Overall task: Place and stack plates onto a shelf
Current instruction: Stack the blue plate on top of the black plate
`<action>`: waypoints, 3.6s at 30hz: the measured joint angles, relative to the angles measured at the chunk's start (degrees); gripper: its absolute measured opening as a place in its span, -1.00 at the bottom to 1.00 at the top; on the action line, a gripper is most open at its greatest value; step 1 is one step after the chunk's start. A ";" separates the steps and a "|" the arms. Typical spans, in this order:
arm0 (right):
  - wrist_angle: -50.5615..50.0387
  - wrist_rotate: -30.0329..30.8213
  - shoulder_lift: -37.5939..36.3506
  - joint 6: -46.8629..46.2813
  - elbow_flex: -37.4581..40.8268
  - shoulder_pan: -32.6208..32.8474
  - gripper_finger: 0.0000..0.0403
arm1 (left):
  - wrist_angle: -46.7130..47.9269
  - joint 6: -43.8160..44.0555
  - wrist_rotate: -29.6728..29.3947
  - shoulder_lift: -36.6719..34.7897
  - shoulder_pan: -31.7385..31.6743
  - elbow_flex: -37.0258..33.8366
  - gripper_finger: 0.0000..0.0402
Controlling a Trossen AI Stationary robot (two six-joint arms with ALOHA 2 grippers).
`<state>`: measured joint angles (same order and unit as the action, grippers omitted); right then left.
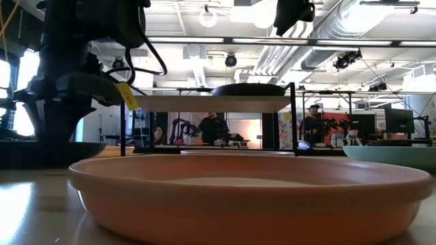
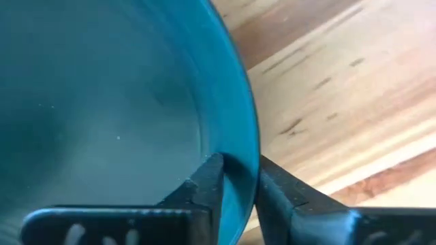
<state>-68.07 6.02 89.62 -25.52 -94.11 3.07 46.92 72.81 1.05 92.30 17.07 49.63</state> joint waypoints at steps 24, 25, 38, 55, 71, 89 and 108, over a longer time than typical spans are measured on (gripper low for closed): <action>5.88 0.04 0.00 -5.51 0.02 -0.07 -0.53 | 16.35 -21.50 -0.59 -1.23 8.43 14.78 -0.99; 6.18 0.04 0.00 -5.98 0.02 -0.07 -0.53 | 17.23 -22.71 -0.77 -1.23 9.00 15.70 -0.99; 10.36 0.01 0.00 -12.03 0.02 -1.21 -0.53 | 21.49 -42.31 -4.63 -1.23 15.59 22.95 -0.99; 13.28 2.09 0.00 -15.86 0.04 -2.00 -0.28 | 23.42 -80.42 -25.50 -1.26 15.70 27.89 -0.99; 13.09 4.91 0.11 -17.55 0.04 -3.56 -0.28 | 21.88 -101.17 -44.87 -1.26 8.96 27.89 -0.99; 13.09 5.01 0.11 -13.02 0.04 -7.99 -0.28 | 15.11 -109.49 -50.75 -1.26 4.90 27.89 -0.99; 13.25 3.99 0.15 -8.21 0.04 -9.66 -0.92 | 11.84 -109.56 -51.01 -1.26 2.76 27.89 -0.98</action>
<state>-54.82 10.01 89.78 -33.73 -94.06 -6.59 58.75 -36.75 -49.96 91.05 19.84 77.52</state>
